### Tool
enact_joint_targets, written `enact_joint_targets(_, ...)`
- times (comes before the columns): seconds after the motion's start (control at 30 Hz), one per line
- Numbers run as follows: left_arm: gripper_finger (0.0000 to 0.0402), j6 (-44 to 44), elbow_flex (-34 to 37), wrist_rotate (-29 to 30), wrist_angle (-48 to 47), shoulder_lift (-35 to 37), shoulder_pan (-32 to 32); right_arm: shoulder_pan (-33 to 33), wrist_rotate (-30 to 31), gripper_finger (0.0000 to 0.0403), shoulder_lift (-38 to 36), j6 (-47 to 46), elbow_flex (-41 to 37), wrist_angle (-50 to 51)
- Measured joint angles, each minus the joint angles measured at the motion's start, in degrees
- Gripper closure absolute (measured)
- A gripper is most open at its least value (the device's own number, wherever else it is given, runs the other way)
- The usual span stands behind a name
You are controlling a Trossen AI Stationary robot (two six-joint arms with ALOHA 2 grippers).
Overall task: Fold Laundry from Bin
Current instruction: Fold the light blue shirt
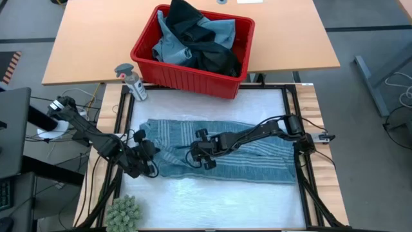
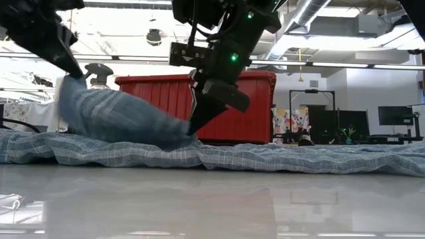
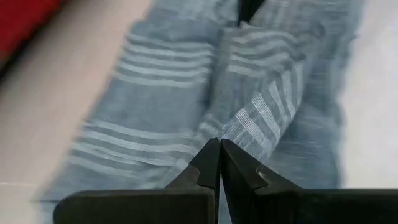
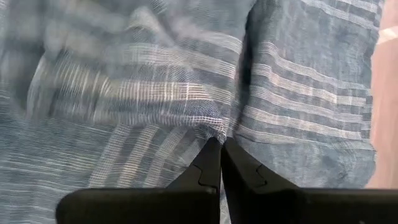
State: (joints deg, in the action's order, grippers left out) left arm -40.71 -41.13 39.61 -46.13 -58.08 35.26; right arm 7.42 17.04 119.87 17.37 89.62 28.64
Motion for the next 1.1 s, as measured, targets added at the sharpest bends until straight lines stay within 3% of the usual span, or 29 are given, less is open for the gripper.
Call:
enact_joint_targets(0.17, 0.0401, 4.1, -1.7, -1.5, -2.8, 0.0, -2.3, -1.0, 0.1, 0.0362, 0.0, 0.0, 0.0, 0.1)
enact_joint_targets(0.47, 0.0401, 1.7, -1.7, -2.3, -0.6, -0.9, -2.6, -1.5, -0.7, 0.0358, 0.0, -0.4, 0.0, 1.3)
enact_joint_targets(0.83, 0.0401, 1.0, -1.7, -3.9, -0.7, -8.2, -2.6, -1.1, -6.9, 0.0329, -0.2, 1.3, 0.0, 3.9)
enact_joint_targets(1.1, 0.0364, 3.1, -1.6, -9.9, 1.0, -10.5, -2.6, -1.1, -8.3, 0.0292, -3.4, 9.3, 0.0, 8.8)
